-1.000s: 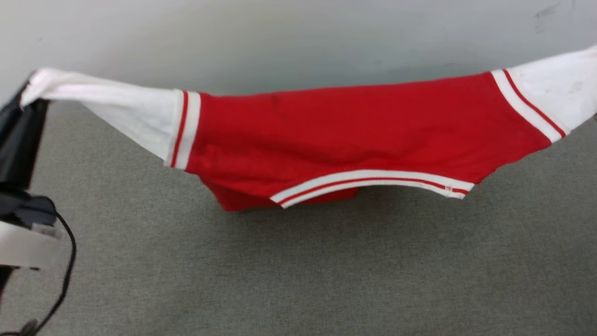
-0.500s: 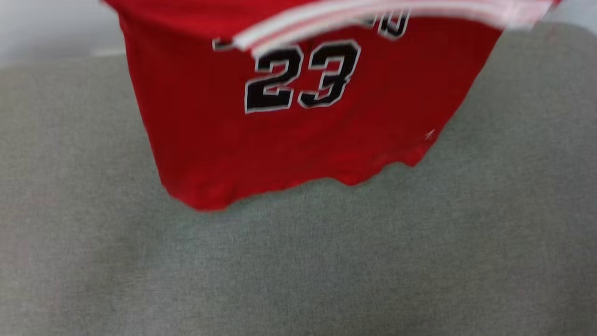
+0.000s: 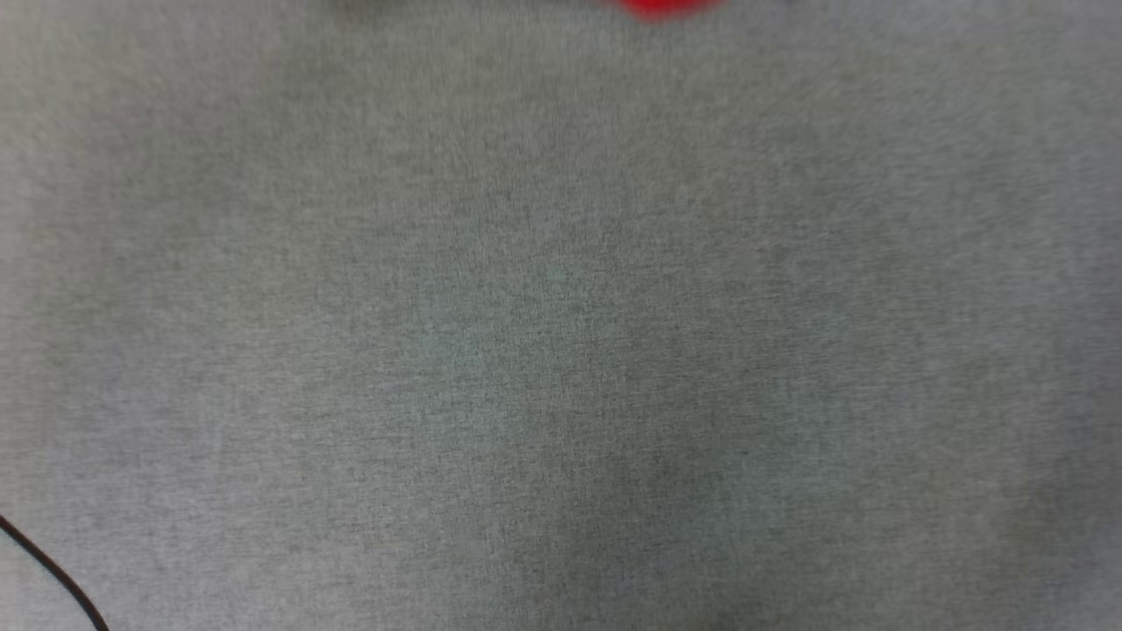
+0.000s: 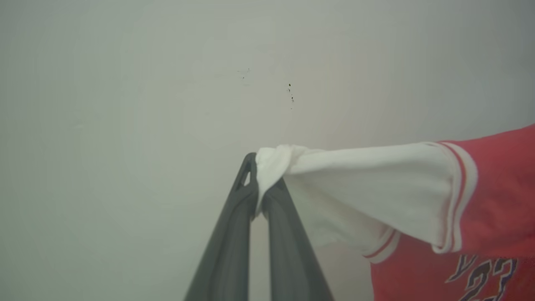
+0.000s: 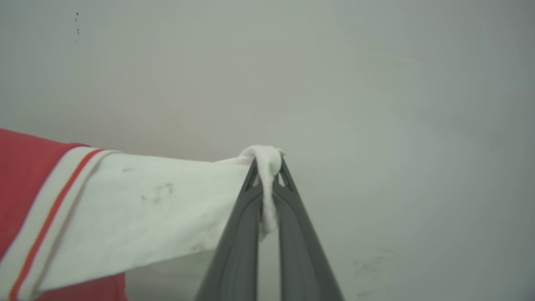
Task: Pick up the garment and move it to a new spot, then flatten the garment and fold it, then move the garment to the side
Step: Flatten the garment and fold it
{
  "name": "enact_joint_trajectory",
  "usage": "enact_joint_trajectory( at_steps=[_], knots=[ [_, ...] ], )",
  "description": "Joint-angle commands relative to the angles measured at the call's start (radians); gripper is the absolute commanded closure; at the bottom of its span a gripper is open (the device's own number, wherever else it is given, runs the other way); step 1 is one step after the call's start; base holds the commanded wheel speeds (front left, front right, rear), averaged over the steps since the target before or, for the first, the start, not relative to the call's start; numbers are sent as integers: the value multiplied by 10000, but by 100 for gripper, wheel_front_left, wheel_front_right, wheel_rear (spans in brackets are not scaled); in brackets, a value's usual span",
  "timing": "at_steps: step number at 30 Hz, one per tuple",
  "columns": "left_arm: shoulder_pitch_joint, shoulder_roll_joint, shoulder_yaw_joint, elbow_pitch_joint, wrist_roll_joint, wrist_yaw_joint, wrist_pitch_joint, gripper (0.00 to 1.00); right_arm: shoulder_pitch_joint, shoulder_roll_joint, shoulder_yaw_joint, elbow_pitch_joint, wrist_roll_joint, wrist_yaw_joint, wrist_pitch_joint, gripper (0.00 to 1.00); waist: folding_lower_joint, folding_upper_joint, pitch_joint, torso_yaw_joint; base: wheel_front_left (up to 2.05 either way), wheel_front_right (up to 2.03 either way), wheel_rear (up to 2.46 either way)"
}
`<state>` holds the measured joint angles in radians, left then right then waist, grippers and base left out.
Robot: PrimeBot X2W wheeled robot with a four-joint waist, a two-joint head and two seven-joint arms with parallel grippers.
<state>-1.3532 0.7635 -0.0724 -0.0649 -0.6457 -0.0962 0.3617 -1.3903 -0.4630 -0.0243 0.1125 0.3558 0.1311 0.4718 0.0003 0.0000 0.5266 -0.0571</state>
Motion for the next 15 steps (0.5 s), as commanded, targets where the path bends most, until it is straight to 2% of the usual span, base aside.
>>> enact_joint_trajectory(
  at_steps=[1, 8, 15],
  knots=[
    [-416, -89, -92, 285, 97, -29, -161, 100, -364, 83, -45, 258, -181, -7, -274, 100, -3, 0, 500, 72, 0, 0, 0],
    [-1708, -501, -652, 2145, 409, -181, -1225, 100, -1472, 271, 163, 1681, -770, -7, -1486, 100, -3, 0, 1181, 295, 0, 0, 0],
    [-612, -1054, -1272, 3144, 161, -288, -2138, 100, -715, 336, 621, 2532, -619, -7, -2384, 100, -3, 0, 1362, 534, 0, 0, 0]
  ],
)
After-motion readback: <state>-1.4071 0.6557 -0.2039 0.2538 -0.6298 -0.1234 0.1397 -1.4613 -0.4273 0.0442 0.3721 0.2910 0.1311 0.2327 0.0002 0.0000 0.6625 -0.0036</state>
